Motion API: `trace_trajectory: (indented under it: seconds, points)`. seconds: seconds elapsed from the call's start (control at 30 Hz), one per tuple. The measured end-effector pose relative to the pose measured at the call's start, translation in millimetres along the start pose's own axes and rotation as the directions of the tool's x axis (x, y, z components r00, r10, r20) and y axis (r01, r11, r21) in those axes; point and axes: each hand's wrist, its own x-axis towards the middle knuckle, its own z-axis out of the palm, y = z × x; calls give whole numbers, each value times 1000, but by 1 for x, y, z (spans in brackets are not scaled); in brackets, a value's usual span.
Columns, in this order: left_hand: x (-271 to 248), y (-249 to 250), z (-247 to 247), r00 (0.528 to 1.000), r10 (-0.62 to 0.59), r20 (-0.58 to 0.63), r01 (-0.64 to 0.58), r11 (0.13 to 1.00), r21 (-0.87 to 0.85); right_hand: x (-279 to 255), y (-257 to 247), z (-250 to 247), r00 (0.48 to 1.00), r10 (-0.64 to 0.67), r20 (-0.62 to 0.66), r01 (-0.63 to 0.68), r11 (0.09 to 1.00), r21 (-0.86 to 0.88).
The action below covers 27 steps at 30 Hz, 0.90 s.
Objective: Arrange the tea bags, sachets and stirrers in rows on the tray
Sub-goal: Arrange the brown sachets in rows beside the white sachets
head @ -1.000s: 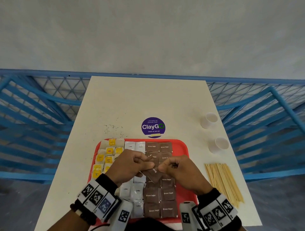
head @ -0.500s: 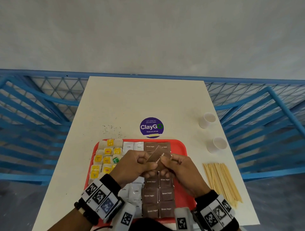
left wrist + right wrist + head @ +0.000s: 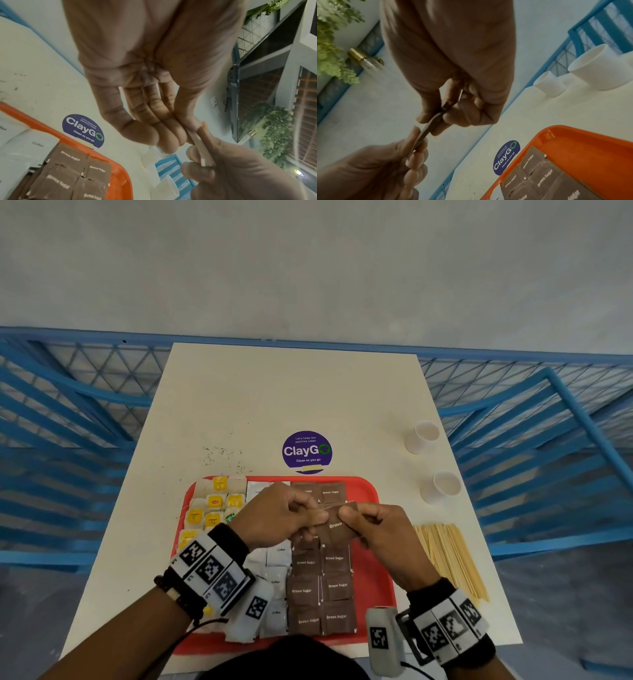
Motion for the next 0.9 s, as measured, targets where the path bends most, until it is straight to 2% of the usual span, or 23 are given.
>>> trace_trajectory:
  seconds: [0.13, 0.2, 0.27, 0.37, 0.47, 0.6, 0.9]
  points:
    - [2, -12, 6, 999, -11, -30, 11, 1000, -5, -2, 11, -7, 996, 81, 39, -78, 995, -61]
    - [0, -27, 13, 998, -32, -58, 31, 999, -5, -4, 27, -13, 988, 150, 19, -148, 986, -73]
    - [-2, -51, 22, 995, 1, -101, 17, 983, 180, -7, 54, -22, 969, 246, -21, -246, 962, -115]
    - [-8, -90, 40, 1000, -19, -25, 29, 840, 542, -19, 97, -25, 916, 394, -72, -400, 901, -165]
    - [-12, -112, 59, 995, -80, 59, 17, 722, 691, -28, 125, -22, 877, 465, -118, -478, 870, -121]
    - [-11, -119, 74, 993, -69, 99, -26, 674, 738, -29, 135, -17, 875, 474, -98, -483, 866, -127]
    - [-10, -126, 85, 993, -97, 64, 20, 680, 733, -26, 147, -15, 864, 476, -165, -503, 829, -245]
